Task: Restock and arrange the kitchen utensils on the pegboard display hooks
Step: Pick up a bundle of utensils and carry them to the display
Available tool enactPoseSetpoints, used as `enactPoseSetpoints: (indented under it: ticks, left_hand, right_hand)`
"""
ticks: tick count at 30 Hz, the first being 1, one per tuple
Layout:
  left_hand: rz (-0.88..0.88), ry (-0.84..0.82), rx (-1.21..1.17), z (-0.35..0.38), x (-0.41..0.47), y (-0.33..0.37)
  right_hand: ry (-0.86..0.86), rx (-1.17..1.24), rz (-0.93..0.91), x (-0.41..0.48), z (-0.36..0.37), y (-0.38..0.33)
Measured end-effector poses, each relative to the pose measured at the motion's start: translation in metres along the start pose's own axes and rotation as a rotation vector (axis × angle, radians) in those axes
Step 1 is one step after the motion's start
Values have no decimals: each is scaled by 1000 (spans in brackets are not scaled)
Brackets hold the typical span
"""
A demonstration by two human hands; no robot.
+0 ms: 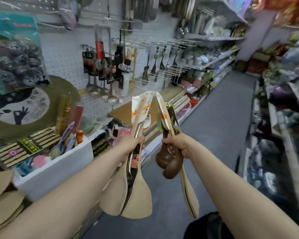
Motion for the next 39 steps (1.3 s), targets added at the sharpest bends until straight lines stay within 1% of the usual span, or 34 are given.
enactPoseSetpoints:
  ticks: [4, 9, 14, 19, 26, 29, 34, 39]
  left_hand:
    - [-5, -58, -36, 21, 60, 15]
    - [-82, -129, -50, 49, 132, 26]
    - [-100, -177, 4, 84, 182, 35]
    - [-120, -172, 26, 127, 240, 45]
    - [-146, -148, 47, 217, 328, 77]
    - [-172, -127, 12, 258, 366, 89]
    - [-214, -80, -46, 291, 416, 98]
    - [-266, -47, -61, 302, 479, 93]
  right_hand:
    - [61, 39, 45, 39, -30, -21]
    - [121, 101, 66, 77, -67, -45]
    - [144, 148, 114, 122, -102, -56]
    - [151, 120, 125, 186, -150, -68]
    - [112, 90, 134, 268, -253, -104]
    - [82, 58, 169, 303, -299, -124]
    - [49, 32, 197, 359, -342, -148]
    - [-10, 10, 222, 423, -357, -177]
Point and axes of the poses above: each hand's wrist, its own x-axis towards the middle knuckle, its own z-axis out of the palm, y = z × x, the point moved 1 cm from there along x, towards the middle knuckle, and after that the axes turned 8 degrees about z, right-handed, at the moved point
